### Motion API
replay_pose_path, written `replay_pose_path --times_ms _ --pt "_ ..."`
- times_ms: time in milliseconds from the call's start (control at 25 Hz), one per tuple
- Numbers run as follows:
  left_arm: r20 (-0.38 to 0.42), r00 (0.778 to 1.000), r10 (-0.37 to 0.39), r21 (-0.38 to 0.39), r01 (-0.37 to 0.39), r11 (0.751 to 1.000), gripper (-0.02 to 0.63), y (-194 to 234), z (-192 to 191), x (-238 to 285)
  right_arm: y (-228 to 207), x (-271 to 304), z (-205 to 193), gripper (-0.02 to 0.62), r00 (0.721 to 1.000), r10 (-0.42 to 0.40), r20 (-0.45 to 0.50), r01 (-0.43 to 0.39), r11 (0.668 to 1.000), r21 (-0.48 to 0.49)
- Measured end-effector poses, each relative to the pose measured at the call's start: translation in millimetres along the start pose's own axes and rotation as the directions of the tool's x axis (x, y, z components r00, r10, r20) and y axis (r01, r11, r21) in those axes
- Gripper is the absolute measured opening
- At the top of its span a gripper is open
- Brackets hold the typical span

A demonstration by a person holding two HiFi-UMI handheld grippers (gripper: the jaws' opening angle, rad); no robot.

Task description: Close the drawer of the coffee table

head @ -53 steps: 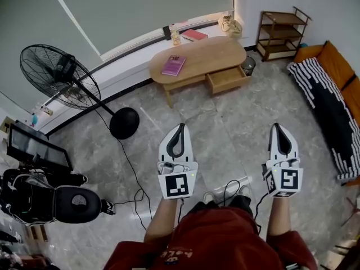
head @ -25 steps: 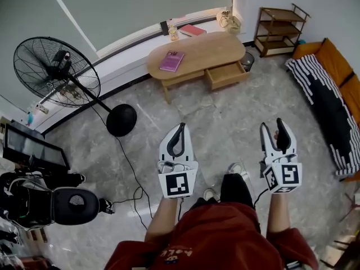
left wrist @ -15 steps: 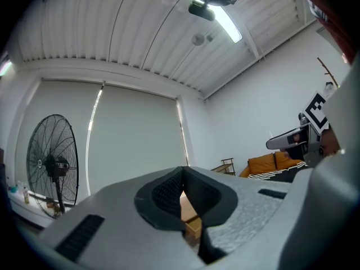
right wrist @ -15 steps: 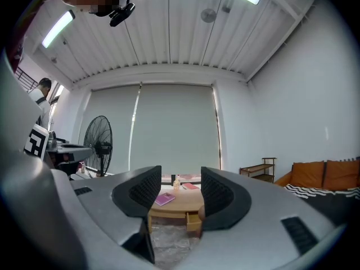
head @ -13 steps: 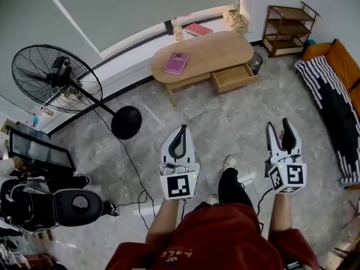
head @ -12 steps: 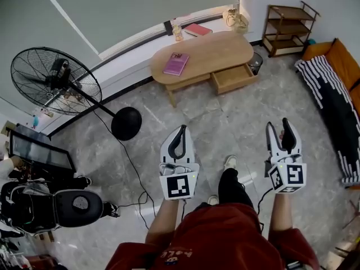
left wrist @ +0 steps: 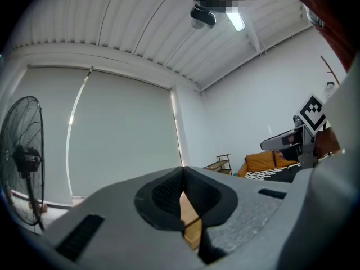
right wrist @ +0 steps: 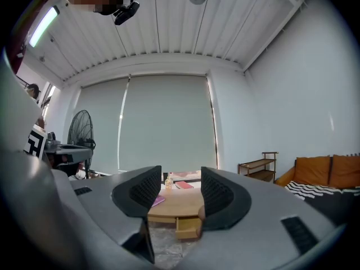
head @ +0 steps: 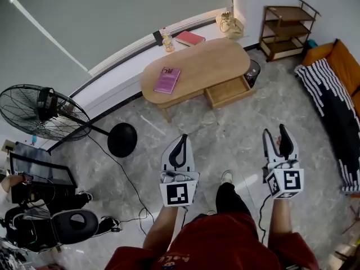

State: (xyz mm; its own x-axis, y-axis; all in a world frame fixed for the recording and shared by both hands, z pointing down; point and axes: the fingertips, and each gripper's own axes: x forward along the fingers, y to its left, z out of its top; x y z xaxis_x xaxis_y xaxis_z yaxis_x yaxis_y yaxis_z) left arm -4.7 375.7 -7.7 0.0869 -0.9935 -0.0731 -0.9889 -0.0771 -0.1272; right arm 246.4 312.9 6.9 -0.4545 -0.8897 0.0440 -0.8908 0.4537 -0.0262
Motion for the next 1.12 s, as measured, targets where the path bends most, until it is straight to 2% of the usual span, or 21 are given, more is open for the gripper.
replay_pose_path --times_ms 280,560,880,1120 --pt "-0.043 0.999 -0.025 0.000 0.025 1.000 0.007 -2 7 104 -50 79 11 0.218 0.999 -0.011 -0.034 0.012 1.000 0.027" --pt "-0.050 0.998 -0.032 0.002 0.032 0.999 0.007 -18 0 173 -100 123 3 0.218 0.999 -0.032 -0.044 0.034 0.998 0.045" --pt "-0.042 0.999 -0.033 0.011 0.034 0.999 0.007 -29 4 213 -135 150 10 0.218 0.999 -0.043 -0.013 0.044 0.997 0.056" --pt "-0.035 0.999 -0.016 0.016 0.016 1.000 0.008 -22 5 225 -139 165 13 0.218 0.999 -0.032 -0.001 0.032 0.998 0.056"
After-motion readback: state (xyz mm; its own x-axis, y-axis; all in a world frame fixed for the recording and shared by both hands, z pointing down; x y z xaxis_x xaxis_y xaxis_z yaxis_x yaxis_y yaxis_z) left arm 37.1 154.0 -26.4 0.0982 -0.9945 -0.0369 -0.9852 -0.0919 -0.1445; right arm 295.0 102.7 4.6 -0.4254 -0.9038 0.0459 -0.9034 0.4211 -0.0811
